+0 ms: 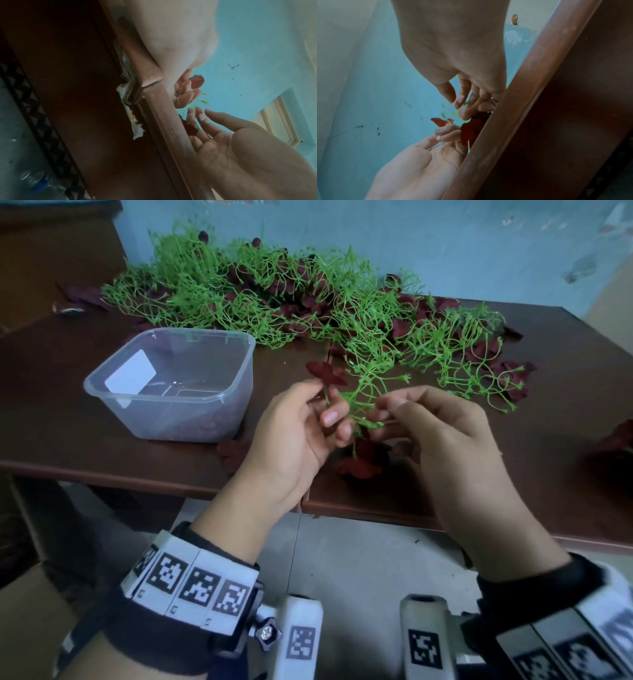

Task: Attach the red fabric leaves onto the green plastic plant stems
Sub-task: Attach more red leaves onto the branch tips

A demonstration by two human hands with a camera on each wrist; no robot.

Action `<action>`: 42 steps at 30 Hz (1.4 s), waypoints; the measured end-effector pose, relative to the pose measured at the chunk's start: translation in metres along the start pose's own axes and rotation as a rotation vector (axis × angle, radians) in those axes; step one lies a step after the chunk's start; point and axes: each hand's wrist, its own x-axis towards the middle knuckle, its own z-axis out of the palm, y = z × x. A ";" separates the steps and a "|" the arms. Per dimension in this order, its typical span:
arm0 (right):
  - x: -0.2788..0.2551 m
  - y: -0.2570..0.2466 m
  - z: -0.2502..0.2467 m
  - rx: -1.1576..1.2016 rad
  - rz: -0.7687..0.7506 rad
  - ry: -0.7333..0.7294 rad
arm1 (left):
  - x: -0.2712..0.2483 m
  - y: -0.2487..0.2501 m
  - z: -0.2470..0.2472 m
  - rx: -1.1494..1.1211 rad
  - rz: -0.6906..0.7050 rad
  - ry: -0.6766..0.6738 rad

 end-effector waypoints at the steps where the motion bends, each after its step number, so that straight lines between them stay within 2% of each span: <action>1: -0.001 0.000 0.000 -0.035 -0.020 -0.009 | 0.001 0.001 0.000 -0.038 -0.025 0.008; 4: -0.002 0.000 0.000 -0.162 -0.083 -0.039 | 0.000 0.005 -0.001 -0.074 -0.065 0.002; 8: -0.006 0.001 0.003 -0.174 -0.121 -0.087 | 0.000 0.004 -0.001 -0.029 -0.037 -0.026; 14: -0.004 0.003 0.003 -0.238 -0.196 -0.059 | -0.003 0.005 -0.003 -0.054 -0.013 -0.100; 22: -0.006 0.000 0.004 -0.277 -0.290 -0.007 | -0.002 0.004 -0.003 0.025 -0.036 -0.082; 36: -0.002 0.002 0.000 -0.208 -0.270 0.081 | 0.001 -0.007 0.001 0.298 0.101 0.028; 42: -0.002 0.001 -0.003 -0.179 -0.236 0.034 | 0.000 -0.013 -0.001 0.432 0.259 0.052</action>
